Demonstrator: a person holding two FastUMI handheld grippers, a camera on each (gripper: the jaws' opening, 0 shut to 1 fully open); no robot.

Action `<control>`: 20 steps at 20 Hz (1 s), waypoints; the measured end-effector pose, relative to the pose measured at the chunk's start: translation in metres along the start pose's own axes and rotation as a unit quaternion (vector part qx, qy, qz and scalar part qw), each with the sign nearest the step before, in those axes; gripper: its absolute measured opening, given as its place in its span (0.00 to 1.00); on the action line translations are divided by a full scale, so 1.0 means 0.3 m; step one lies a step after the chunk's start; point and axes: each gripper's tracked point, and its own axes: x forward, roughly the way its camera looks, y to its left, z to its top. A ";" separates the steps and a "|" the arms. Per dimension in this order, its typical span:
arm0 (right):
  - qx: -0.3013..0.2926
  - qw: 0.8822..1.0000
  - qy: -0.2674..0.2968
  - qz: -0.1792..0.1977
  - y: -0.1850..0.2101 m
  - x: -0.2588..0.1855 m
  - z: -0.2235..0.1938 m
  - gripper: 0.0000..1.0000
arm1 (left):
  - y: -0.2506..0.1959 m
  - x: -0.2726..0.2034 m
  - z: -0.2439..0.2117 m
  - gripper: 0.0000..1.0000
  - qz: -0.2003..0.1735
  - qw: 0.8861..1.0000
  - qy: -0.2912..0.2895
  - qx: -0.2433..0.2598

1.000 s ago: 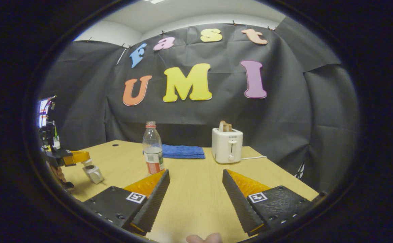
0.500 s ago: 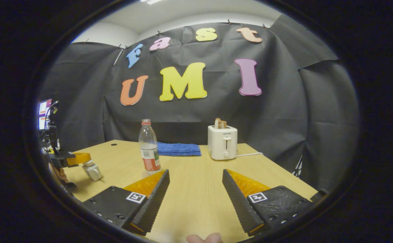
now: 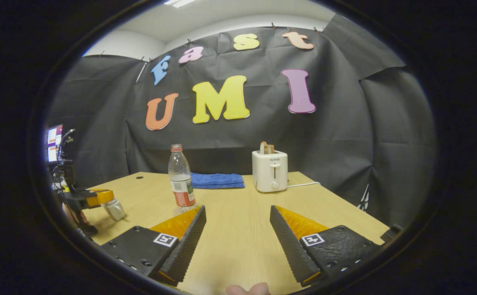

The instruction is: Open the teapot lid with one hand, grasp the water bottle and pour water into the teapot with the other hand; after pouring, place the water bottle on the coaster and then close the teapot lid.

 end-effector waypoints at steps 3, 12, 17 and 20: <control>0.016 1.000 0.005 -0.001 -0.002 0.004 -0.017 0.93 | 0.019 -0.017 0.021 0.70 0.015 1.000 -0.006 -0.011; 0.016 1.000 0.005 -0.017 0.021 0.011 -0.041 0.93 | 0.106 -0.203 0.266 1.00 0.078 0.994 -0.082 0.002; 0.010 0.999 -0.029 -0.014 0.075 -0.058 0.020 0.95 | 0.004 -0.313 0.343 1.00 0.057 0.991 -0.122 -0.005; -0.001 0.999 -0.049 -0.003 0.137 -0.117 0.058 0.93 | -0.101 -0.375 0.339 1.00 0.042 0.991 -0.127 0.003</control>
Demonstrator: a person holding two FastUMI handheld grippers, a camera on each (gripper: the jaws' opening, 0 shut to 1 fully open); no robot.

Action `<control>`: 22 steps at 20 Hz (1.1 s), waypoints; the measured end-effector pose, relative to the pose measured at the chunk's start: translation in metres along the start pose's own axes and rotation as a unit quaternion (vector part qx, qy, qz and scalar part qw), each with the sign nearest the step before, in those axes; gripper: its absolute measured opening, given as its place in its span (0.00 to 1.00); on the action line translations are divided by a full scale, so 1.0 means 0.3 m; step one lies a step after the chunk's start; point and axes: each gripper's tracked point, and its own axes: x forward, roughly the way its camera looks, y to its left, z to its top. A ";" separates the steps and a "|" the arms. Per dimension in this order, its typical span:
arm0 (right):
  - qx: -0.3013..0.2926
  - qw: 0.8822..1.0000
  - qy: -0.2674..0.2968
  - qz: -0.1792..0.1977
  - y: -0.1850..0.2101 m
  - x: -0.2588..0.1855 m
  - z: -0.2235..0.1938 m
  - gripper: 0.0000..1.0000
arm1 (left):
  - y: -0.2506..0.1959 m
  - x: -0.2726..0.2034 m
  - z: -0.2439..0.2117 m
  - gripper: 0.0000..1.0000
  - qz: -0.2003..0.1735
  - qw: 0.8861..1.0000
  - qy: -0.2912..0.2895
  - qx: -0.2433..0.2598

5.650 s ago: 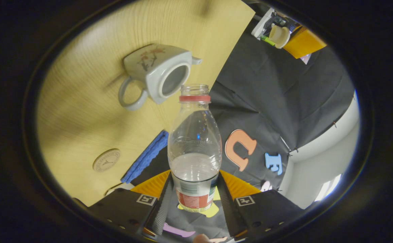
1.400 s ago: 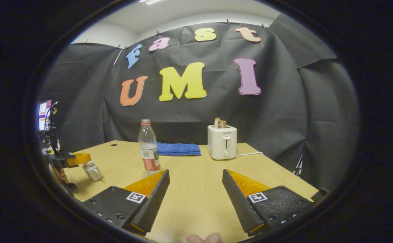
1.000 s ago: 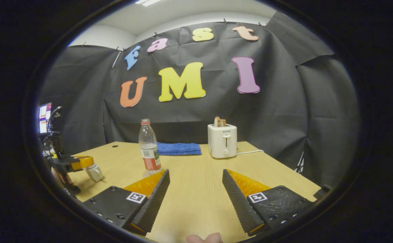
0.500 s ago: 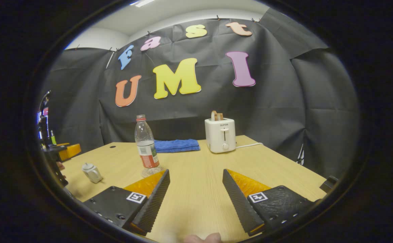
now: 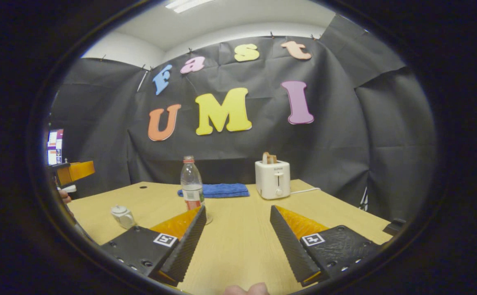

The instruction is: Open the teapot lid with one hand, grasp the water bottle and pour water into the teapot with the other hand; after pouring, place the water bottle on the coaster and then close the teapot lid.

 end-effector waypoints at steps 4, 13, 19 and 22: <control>0.000 1.000 -0.014 0.011 0.071 -0.075 0.056 0.94 | -0.102 -0.074 0.024 1.00 -0.013 1.000 -0.016 0.012; -0.006 0.998 -0.053 0.019 0.123 -0.186 0.153 0.94 | -0.172 -0.166 0.045 0.99 -0.031 0.999 -0.028 0.009; -0.003 0.998 -0.059 0.010 0.111 -0.196 0.157 0.94 | -0.177 -0.169 0.043 0.99 -0.038 0.999 -0.022 0.006; -0.007 0.998 -0.056 0.008 0.115 -0.185 0.147 0.94 | -0.176 -0.158 0.035 0.99 -0.040 0.999 -0.021 0.004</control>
